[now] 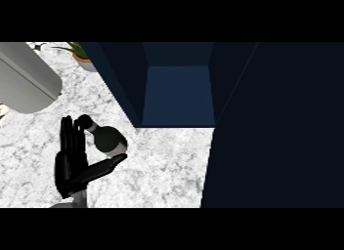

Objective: Pick up the wine, place it into the cabinet and close the cabinet

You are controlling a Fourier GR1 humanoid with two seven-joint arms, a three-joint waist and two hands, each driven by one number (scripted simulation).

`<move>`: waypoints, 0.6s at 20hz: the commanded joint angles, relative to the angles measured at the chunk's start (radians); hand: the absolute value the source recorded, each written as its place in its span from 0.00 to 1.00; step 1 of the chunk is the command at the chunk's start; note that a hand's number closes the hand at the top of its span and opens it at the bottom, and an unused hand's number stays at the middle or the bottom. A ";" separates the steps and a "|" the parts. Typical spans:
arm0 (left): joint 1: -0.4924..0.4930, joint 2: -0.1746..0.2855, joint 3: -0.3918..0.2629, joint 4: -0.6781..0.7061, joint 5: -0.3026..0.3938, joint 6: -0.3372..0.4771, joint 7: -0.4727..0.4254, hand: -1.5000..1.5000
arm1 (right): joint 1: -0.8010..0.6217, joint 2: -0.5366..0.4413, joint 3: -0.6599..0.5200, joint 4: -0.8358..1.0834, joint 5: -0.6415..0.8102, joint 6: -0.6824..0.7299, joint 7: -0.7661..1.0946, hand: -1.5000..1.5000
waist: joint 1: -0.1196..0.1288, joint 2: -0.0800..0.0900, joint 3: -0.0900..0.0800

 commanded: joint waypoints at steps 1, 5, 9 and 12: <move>0.010 -0.009 0.012 0.062 0.018 -0.044 -0.077 0.00 | 0.012 0.025 0.063 -0.107 0.055 -0.022 0.040 0.00 | 0.003 0.000 0.000; -0.071 0.023 0.055 0.154 0.025 -0.068 -0.050 0.00 | 0.034 0.010 0.001 -0.089 -0.011 0.011 -0.008 0.00 | 0.000 0.001 0.000; -0.025 0.020 0.057 0.178 0.035 -0.122 -0.104 0.00 | 0.051 -0.015 -0.050 -0.121 -0.065 0.033 0.002 0.00 | 0.000 0.000 0.000; -0.054 0.003 0.064 0.224 0.032 -0.098 -0.157 0.00 | -0.047 0.001 -0.001 -0.105 -0.025 -0.009 0.100 0.00 | 0.003 0.000 0.000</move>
